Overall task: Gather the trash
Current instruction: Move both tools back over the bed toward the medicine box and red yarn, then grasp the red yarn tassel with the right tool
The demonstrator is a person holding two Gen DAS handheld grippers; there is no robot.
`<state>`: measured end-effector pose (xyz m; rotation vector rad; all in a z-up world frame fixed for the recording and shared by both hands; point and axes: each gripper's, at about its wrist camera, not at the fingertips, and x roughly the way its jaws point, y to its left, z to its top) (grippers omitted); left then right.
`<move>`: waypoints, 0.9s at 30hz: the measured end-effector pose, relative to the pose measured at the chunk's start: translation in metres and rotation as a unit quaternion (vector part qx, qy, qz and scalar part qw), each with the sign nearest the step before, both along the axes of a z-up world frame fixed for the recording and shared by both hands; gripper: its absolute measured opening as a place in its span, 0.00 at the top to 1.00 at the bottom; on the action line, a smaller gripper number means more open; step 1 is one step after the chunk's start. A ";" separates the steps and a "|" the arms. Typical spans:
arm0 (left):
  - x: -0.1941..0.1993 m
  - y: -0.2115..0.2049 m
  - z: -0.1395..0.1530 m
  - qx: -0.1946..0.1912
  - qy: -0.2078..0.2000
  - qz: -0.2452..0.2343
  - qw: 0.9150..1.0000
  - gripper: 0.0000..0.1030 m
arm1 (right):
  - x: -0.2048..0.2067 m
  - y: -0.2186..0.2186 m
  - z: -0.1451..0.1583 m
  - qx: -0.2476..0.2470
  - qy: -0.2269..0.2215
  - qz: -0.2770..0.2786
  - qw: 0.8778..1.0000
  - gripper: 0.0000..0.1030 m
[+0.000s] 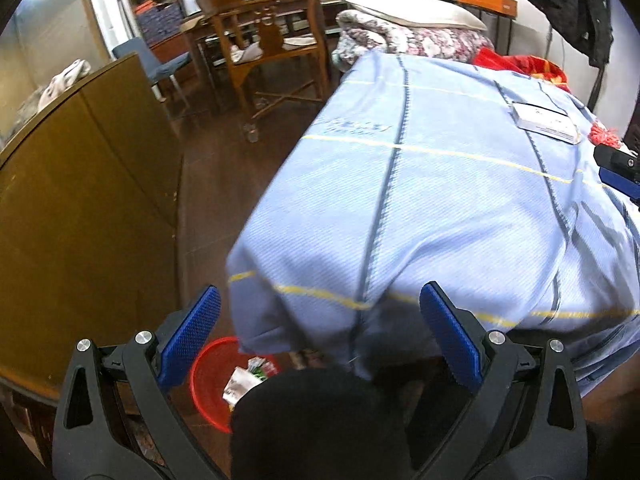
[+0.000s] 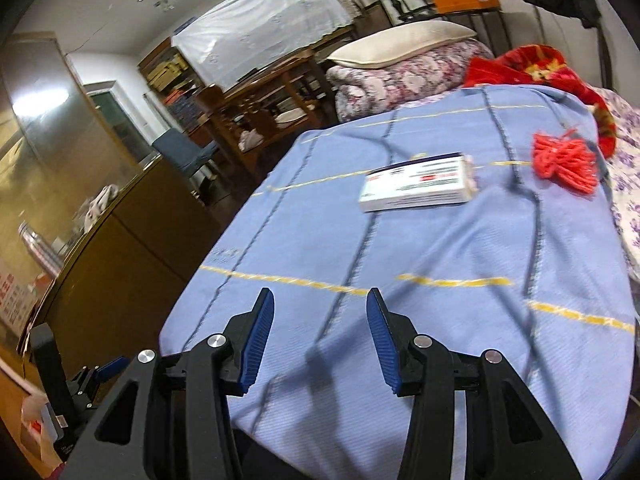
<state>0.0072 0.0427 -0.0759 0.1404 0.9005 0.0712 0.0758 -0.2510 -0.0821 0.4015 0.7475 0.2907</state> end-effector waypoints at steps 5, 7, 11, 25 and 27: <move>0.021 -0.018 -0.006 -0.006 0.008 -0.020 1.000 0.07 | 0.009 -0.025 -0.006 0.003 0.004 -0.028 1.000 0.54; 0.029 -0.024 -0.009 -0.010 0.012 -0.028 0.999 0.07 | 0.010 -0.034 -0.007 0.003 0.003 -0.038 0.999 0.54; 0.045 -0.037 -0.013 -0.014 0.017 -0.039 0.999 0.07 | 0.015 -0.054 -0.012 0.004 0.005 -0.060 0.998 0.54; 0.074 -0.053 -0.024 -0.048 0.030 -0.063 0.996 0.07 | 0.029 -0.101 0.003 -0.023 -0.023 -0.139 0.990 0.43; 0.075 -0.051 -0.024 -0.053 0.032 -0.065 0.996 0.07 | 0.032 -0.111 0.005 -0.031 -0.024 -0.162 0.986 0.42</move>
